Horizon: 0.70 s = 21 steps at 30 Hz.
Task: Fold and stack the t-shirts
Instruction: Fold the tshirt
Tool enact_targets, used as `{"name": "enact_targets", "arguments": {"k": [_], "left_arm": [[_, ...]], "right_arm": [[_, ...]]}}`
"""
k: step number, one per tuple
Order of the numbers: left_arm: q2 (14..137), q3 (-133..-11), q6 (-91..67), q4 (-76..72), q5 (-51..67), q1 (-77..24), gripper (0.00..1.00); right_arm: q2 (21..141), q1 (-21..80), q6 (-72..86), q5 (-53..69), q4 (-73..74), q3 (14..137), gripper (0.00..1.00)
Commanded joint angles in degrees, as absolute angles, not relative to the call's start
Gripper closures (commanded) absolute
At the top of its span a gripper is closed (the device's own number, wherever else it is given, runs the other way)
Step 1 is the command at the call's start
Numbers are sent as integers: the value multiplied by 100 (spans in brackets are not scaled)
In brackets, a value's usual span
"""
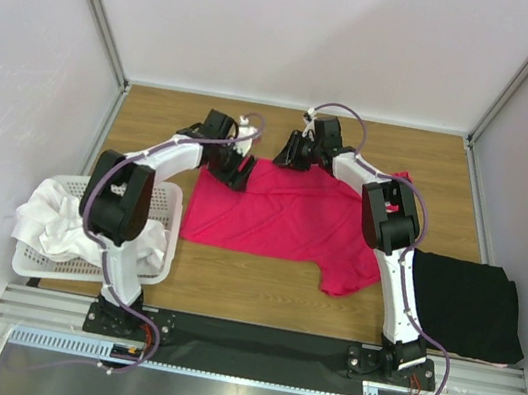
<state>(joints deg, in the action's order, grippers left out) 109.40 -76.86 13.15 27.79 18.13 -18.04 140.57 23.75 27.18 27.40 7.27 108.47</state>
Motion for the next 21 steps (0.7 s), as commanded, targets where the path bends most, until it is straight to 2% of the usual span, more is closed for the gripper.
{"name": "enact_targets", "arguments": {"k": [1,5,8,11,19,21], "left_arm": [[10301,-7945,-384,1785,995,-1793,27],[10397,-8120,-958,1591,38,-1802,18],[10836,-8682,-923,2065,-571,-1740,18],[11144,-9105,-905,2382,-817,-1731,18],[11513,-8983,-1011,2364,-1195,-1731,22],[11575,-8930,-958,2391,-1257,-1731,26]], "right_arm": [[14194,2364,2637,2443,1081,10925,64],[14177,2364,2637,2443,1072,10925,64],[14159,2364,2602,2452,1090,10907,64],[14142,2356,2584,2452,1072,10872,64],[14150,2355,2593,2513,1037,10890,64],[14133,2338,2575,2496,1046,10863,64]]}}
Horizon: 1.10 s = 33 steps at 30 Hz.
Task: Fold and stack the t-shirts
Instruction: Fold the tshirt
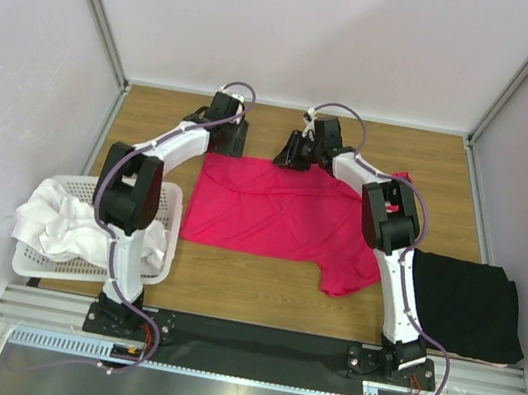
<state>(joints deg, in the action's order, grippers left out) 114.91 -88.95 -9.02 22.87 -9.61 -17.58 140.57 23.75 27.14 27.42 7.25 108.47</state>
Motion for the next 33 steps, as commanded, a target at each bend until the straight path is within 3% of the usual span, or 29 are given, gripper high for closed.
{"name": "enact_targets", "arguments": {"k": [1,9,28,31,33], "left_arm": [[11575,-8886,-949,2391,-1300,-1731,28],[11786,-8789,-695,2540,-1538,-1767,37],[12067,-8886,-246,2672,-1872,-2065,39],[12120,-8903,-185,2768,-2021,-2074,54],[12068,-8825,-176,2760,-2100,-2074,59]], "right_arm": [[14124,2347,2566,2496,1046,10846,64],[14115,2320,2602,2496,1011,10802,64],[14115,2320,2637,2452,993,10793,64],[14115,2320,2646,2461,984,10793,64],[14115,2320,2646,2452,967,10802,64]]}}
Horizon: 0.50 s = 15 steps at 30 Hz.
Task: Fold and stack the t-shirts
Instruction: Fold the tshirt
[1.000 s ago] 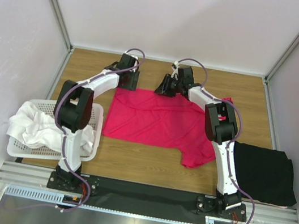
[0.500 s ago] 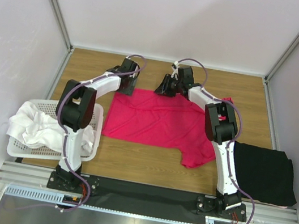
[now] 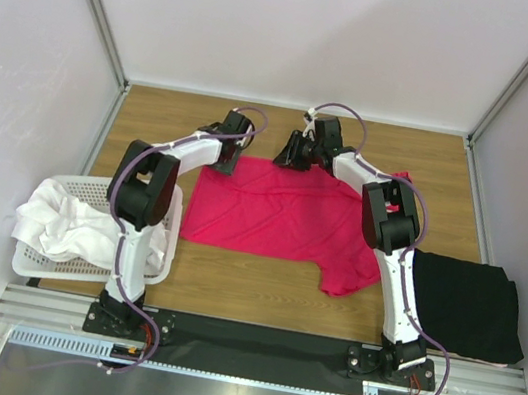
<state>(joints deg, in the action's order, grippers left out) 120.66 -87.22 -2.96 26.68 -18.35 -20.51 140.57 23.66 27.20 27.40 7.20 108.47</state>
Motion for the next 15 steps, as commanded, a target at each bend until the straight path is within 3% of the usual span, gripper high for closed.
{"name": "enact_targets", "arguments": {"k": [1,8,15], "left_arm": [[11998,-8789,-176,2734,-2101,-2074,63],[11629,-8491,-369,2646,-2162,-2074,75],[11101,-7885,-685,2549,-2548,-2074,77]], "right_arm": [[14115,2320,2646,2452,975,10802,64],[14115,2320,2646,2443,984,10793,64],[14115,2329,2637,2435,993,10793,64]]}}
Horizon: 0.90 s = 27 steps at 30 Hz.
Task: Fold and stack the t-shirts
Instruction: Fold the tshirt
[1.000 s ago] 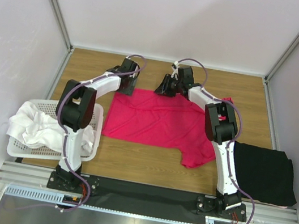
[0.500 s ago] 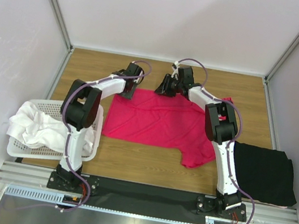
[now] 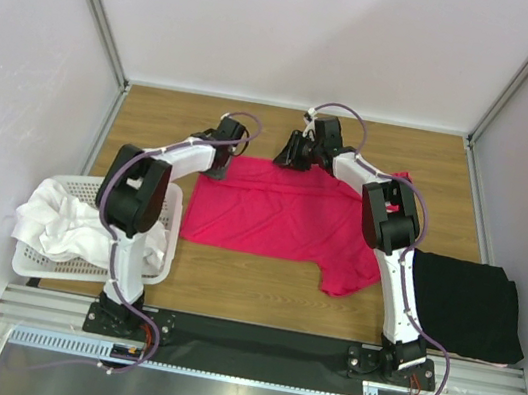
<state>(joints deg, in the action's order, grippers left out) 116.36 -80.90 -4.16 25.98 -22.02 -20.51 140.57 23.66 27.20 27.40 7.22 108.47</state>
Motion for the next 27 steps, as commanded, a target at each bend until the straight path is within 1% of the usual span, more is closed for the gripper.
{"name": "enact_targets", "arguments": {"k": [1,7,11,14,16,17,19,22,24,27], "left_arm": [[11022,-7797,-712,2523,-2645,-2074,77],[10565,-7234,-975,2364,-2795,-2074,75],[10407,-7102,-1142,2435,-2751,-2074,73],[10257,-7031,-1239,2452,-2585,-2074,55],[10090,-6970,-1344,2426,-2523,-2074,47],[10029,-6926,-1362,2313,-2479,-2074,46],[9923,-6891,-1432,2198,-2444,-2074,45],[10045,-7048,-1512,2180,-2268,-2074,51],[10160,-7110,-1660,2180,-2066,-2074,57],[10336,-7154,-1942,2162,-1899,-2074,58]], "right_arm": [[14115,2320,2637,2443,984,10793,64],[14106,2329,2628,2443,1002,10767,64],[14080,2329,2610,2435,1011,10749,64],[14063,2338,2602,2434,1002,10740,64],[14045,2320,2610,2426,1002,10732,64],[14045,2338,2602,2426,985,10723,64],[14054,2338,2602,2443,975,10731,64],[14045,2338,2610,2461,976,10723,64],[14036,2338,2593,2452,993,10723,64],[13992,2338,2566,2426,1002,10714,64]]}}
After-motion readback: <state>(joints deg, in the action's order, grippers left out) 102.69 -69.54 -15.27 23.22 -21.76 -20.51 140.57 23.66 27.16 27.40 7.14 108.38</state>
